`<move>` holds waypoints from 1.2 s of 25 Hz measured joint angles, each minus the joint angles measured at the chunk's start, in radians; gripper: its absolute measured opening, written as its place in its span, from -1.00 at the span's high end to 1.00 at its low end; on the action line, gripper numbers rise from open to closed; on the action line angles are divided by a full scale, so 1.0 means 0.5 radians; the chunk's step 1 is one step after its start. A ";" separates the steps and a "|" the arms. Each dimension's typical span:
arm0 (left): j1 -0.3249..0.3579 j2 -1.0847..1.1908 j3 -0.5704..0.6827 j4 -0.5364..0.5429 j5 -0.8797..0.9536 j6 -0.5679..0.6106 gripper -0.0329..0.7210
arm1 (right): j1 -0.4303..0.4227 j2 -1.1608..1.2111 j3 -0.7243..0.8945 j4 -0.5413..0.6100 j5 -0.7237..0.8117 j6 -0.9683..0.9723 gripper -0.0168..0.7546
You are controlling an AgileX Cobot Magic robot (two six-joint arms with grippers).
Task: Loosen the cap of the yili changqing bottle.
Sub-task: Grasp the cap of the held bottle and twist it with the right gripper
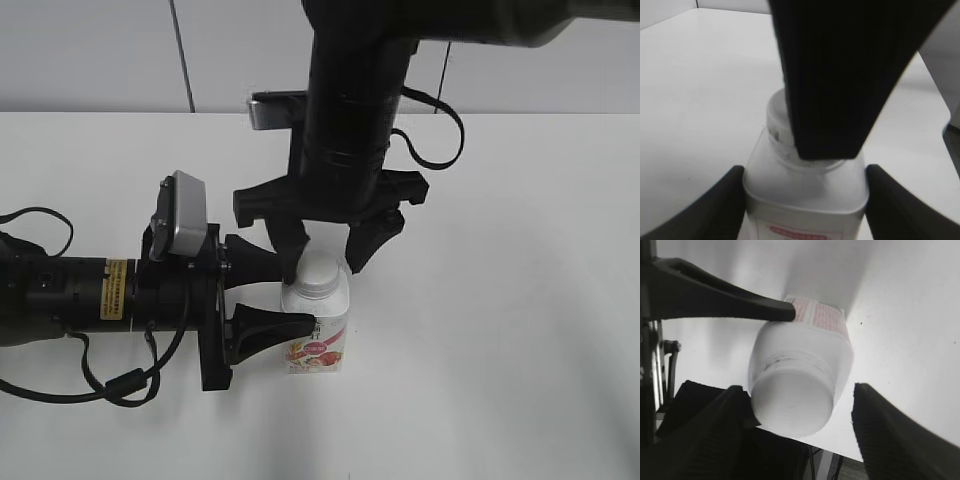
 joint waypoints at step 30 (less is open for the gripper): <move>0.000 0.000 0.000 -0.001 0.000 0.000 -0.25 | 0.001 0.036 0.002 0.002 -0.002 -1.963 -0.07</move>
